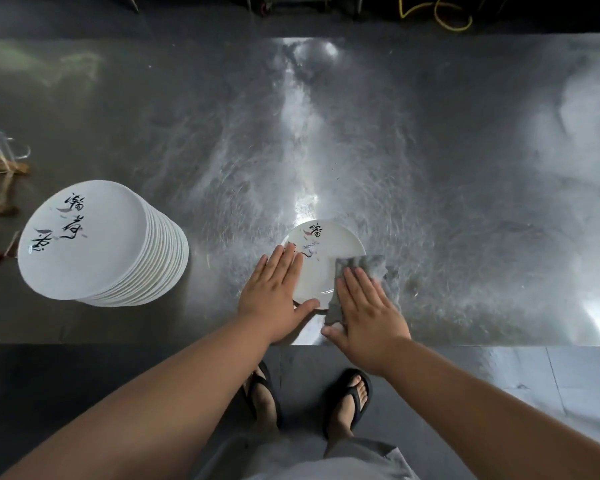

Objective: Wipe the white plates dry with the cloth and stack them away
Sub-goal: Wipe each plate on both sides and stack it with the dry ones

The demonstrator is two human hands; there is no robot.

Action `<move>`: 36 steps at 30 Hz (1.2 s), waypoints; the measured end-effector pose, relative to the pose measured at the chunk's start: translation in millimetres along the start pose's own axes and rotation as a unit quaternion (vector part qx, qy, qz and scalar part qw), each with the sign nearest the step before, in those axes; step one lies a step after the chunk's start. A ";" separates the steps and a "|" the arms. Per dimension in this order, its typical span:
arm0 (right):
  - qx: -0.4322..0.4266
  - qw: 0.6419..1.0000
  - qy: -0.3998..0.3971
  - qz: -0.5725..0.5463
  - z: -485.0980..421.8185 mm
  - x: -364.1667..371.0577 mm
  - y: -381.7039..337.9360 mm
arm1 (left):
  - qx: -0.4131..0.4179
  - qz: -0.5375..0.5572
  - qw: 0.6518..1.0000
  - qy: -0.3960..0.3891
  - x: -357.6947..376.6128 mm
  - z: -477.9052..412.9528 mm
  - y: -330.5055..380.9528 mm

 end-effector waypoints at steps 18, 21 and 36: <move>0.035 0.999 0.007 -0.013 11.8 4.1 4.6 | 0.057 0.064 0.994 0.073 0.3 10.6 10.6; 0.027 1.000 0.003 -0.006 5.6 0.8 4.9 | 0.068 0.055 0.994 0.068 -5.9 10.6 7.6; 0.015 1.000 -0.007 0.000 34.9 24.6 11.5 | 0.022 0.057 0.996 0.064 -5.3 12.5 21.8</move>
Point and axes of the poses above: each hand's wrist, its own z-axis away from the middle knuckle, its own x-axis out of the palm, y = z × x, the point moved 3 cm from there along -z, towards the middle knuckle, and after that the axes turned 14 degrees about -z, right-handed, at the moved point
